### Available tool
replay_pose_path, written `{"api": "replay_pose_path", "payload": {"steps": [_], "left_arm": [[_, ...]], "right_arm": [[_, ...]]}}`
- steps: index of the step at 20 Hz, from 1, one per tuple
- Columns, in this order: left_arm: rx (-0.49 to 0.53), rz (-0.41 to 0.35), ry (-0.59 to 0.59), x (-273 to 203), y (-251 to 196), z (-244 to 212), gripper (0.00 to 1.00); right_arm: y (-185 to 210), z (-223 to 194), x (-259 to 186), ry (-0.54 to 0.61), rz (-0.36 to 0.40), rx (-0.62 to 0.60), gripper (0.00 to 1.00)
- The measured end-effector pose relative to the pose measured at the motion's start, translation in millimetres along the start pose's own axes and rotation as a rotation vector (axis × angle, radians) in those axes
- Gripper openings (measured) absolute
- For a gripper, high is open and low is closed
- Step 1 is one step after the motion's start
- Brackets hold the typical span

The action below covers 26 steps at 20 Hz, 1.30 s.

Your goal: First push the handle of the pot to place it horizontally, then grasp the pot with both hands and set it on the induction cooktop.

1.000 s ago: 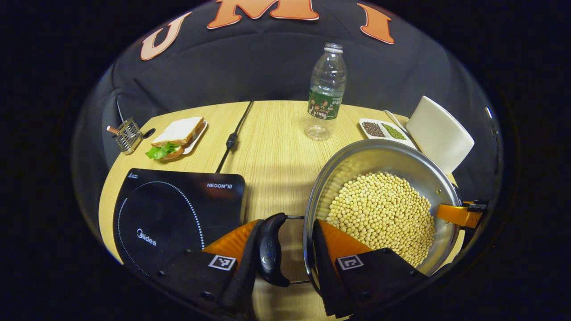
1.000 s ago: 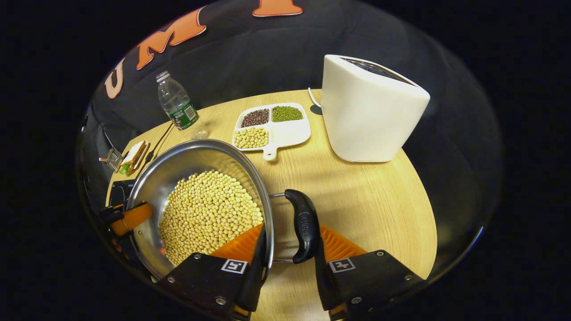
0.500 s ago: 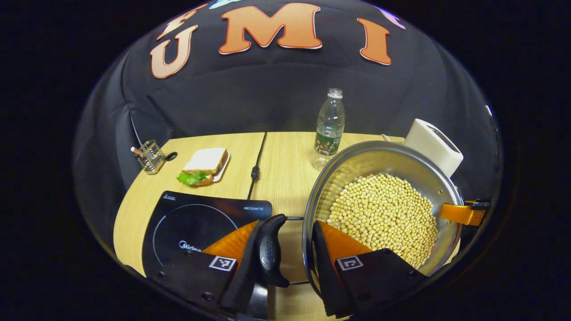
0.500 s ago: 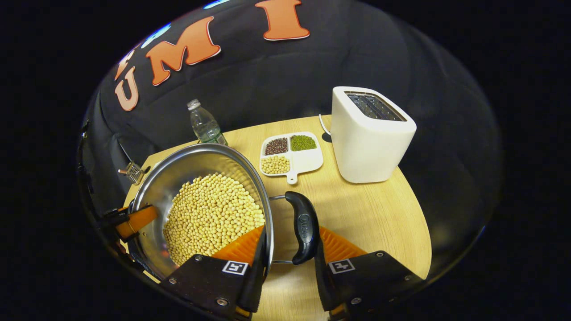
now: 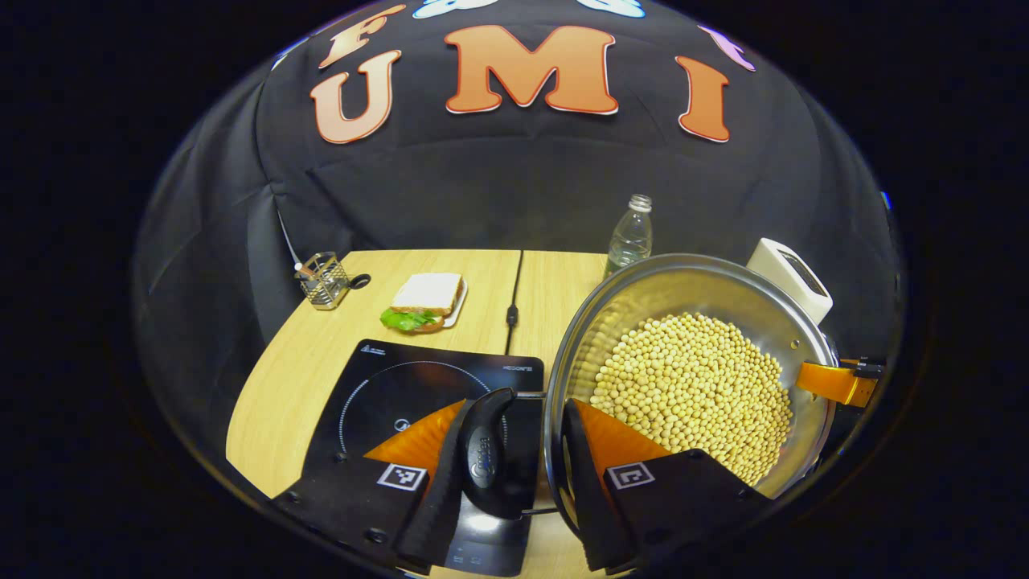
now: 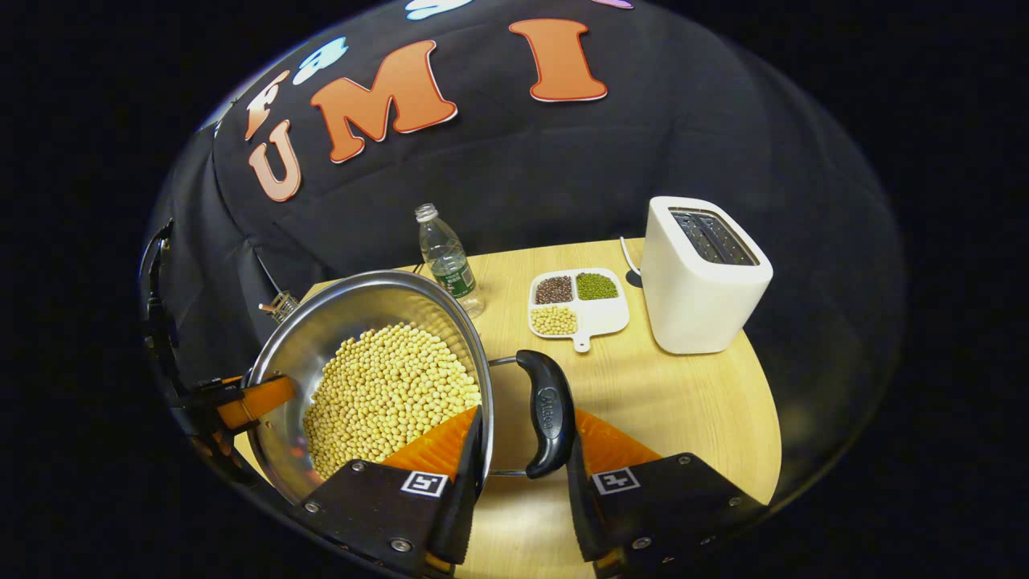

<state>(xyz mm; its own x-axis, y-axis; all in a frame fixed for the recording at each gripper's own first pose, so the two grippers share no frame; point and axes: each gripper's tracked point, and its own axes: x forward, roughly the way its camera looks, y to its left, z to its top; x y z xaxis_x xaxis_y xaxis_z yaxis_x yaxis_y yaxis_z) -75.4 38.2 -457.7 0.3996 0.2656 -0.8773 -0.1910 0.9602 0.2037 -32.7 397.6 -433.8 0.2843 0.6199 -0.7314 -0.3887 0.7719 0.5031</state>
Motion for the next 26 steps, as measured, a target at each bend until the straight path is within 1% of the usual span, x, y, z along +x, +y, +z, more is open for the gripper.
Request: {"api": "replay_pose_path", "payload": {"steps": [2, 3, 4, 6, 7, 8, 12, 15, 17, 18, 19, 20, 24, 25, 26], "left_arm": [[-0.005, -0.007, -0.009, -8.0, 14.2, 4.5, 0.65], [-0.01, -0.017, -0.01, -7.9, 21.2, 7.5, 0.67], [-0.011, -0.027, -0.008, -7.0, 30.4, 6.9, 0.65], [-0.002, -0.047, -0.014, -4.3, 50.5, 14.5, 0.65], [0.0, -0.056, -0.019, -4.1, 60.7, 20.2, 0.67], [0.002, -0.062, -0.022, -4.8, 73.5, 24.1, 0.65], [-0.007, -0.1, -0.025, -6.4, 111.7, 37.1, 0.67], [0.006, -0.122, -0.029, 2.2, 134.9, 41.0, 0.65], [0.02, -0.126, -0.034, -2.4, 141.2, 50.9, 0.67], [0.022, -0.126, -0.036, -6.6, 146.8, 56.7, 0.65], [0.024, -0.124, -0.039, -10.3, 150.3, 60.2, 0.67], [0.024, -0.122, -0.044, -17.9, 155.6, 63.1, 0.66], [0.027, -0.115, -0.039, -14.6, 153.0, 57.4, 0.66], [0.027, -0.11, -0.038, -14.8, 152.6, 58.7, 0.67], [0.029, -0.104, -0.037, -16.7, 153.8, 59.2, 0.66]], "right_arm": [[18.2, 3.0, -4.2, -0.015, -0.004, -0.014, 0.51], [26.8, 7.1, -7.0, -0.024, -0.009, -0.017, 0.51], [37.5, 7.7, -10.1, -0.031, -0.017, -0.018, 0.51], [59.2, 10.3, -18.5, -0.047, -0.034, -0.022, 0.51], [70.2, 10.1, -19.1, -0.054, -0.042, -0.022, 0.51], [81.7, 9.2, -17.3, -0.055, -0.051, -0.018, 0.51], [141.3, 17.3, -12.5, -0.068, -0.084, -0.019, 0.51], [168.8, 15.0, -21.2, -0.084, -0.109, -0.016, 0.51], [188.2, 14.5, -18.4, -0.088, -0.119, -0.001, 0.51], [195.4, 14.0, -15.2, -0.089, -0.121, 0.007, 0.51], [201.5, 12.8, -11.0, -0.087, -0.123, 0.015, 0.51], [206.5, 10.0, -8.6, -0.084, -0.123, 0.02, 0.51], [225.7, 8.8, -0.3, -0.08, -0.117, 0.022, 0.51], [229.2, 6.8, 4.6, -0.076, -0.113, 0.026, 0.51], [231.8, 5.3, 9.0, -0.073, -0.11, 0.028, 0.47]]}}
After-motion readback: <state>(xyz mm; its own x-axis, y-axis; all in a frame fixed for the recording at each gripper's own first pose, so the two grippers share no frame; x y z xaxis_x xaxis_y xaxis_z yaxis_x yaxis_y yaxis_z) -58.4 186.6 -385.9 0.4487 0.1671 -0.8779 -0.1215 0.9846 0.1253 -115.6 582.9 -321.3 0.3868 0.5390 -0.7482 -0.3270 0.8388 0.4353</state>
